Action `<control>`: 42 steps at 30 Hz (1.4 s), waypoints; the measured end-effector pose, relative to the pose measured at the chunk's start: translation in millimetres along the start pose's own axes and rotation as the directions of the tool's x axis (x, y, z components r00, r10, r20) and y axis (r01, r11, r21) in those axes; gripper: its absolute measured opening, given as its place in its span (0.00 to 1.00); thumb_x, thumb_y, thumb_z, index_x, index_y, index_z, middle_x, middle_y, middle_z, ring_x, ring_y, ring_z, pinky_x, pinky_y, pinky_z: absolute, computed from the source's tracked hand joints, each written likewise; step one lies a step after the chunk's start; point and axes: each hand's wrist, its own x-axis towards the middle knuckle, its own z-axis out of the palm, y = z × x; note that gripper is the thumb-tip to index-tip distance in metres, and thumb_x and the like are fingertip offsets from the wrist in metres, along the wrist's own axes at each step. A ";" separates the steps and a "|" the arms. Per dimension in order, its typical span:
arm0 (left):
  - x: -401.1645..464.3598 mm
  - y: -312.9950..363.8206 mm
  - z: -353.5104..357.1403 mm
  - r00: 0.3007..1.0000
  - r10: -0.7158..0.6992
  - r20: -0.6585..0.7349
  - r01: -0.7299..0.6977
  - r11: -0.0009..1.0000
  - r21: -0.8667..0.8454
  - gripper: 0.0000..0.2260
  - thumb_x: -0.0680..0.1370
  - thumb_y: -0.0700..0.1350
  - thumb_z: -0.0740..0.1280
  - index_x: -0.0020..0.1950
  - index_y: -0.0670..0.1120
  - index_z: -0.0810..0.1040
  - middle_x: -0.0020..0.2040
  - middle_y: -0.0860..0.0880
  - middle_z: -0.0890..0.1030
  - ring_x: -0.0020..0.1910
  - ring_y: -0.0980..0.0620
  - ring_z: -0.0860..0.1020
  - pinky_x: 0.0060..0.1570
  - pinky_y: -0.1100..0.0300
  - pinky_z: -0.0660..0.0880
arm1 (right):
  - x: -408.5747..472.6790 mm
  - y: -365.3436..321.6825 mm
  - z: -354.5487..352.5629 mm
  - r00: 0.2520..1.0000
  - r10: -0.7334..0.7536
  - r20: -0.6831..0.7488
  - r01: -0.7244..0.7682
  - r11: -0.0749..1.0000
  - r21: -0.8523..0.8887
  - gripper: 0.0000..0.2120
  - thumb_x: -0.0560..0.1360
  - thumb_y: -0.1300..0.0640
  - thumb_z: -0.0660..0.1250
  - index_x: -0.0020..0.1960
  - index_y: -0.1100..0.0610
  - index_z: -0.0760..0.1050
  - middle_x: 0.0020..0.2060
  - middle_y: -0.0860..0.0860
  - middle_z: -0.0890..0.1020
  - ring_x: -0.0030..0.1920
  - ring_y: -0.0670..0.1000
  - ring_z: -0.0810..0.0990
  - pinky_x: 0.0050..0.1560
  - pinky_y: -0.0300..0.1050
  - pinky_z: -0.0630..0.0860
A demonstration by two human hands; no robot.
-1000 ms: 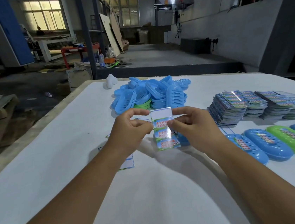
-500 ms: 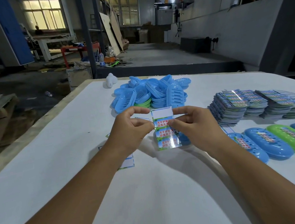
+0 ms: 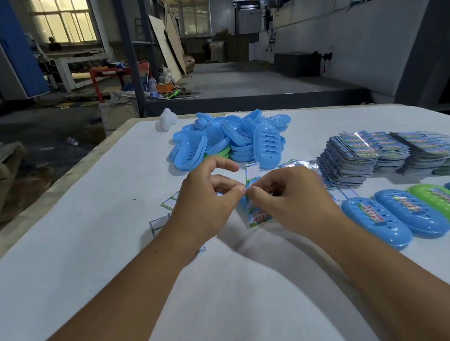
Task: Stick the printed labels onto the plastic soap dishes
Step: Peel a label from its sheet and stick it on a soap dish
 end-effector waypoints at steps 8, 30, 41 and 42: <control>-1.8 0.6 6.5 0.997 0.078 -0.021 -0.076 0.993 0.093 0.12 0.73 0.45 0.72 0.49 0.61 0.74 0.38 0.60 0.84 0.36 0.62 0.79 0.37 0.68 0.70 | -2.5 -6.3 1.7 0.999 0.019 -0.033 -0.022 0.996 -0.085 0.12 0.65 0.44 0.63 0.28 0.49 0.78 0.22 0.41 0.77 0.26 0.44 0.73 0.30 0.41 0.72; 13.8 -10.2 -5.0 0.979 -0.134 -0.156 0.149 0.985 0.089 0.03 0.73 0.44 0.64 0.42 0.52 0.76 0.31 0.56 0.77 0.33 0.55 0.74 0.37 0.58 0.71 | 7.8 7.6 -8.3 0.999 0.049 0.017 -0.050 0.997 0.052 0.15 0.70 0.54 0.66 0.37 0.67 0.76 0.26 0.53 0.67 0.28 0.45 0.61 0.27 0.41 0.60; 17.0 -22.7 -26.4 0.946 -0.193 -0.259 0.315 0.734 0.602 0.04 0.78 0.47 0.60 0.50 0.53 0.73 0.46 0.53 0.80 0.47 0.48 0.77 0.42 0.55 0.70 | 10.9 12.5 -11.6 0.988 0.148 0.034 -0.151 0.981 0.124 0.13 0.71 0.54 0.69 0.37 0.66 0.79 0.28 0.60 0.75 0.28 0.48 0.66 0.31 0.43 0.67; 16.6 -24.0 -28.9 0.952 -0.175 -0.252 0.302 0.680 0.668 0.04 0.78 0.48 0.61 0.52 0.53 0.72 0.47 0.52 0.81 0.48 0.47 0.76 0.43 0.56 0.68 | 10.8 12.1 -11.2 0.988 0.149 0.032 -0.152 0.981 0.122 0.13 0.70 0.54 0.69 0.37 0.64 0.80 0.29 0.61 0.76 0.28 0.48 0.66 0.31 0.43 0.67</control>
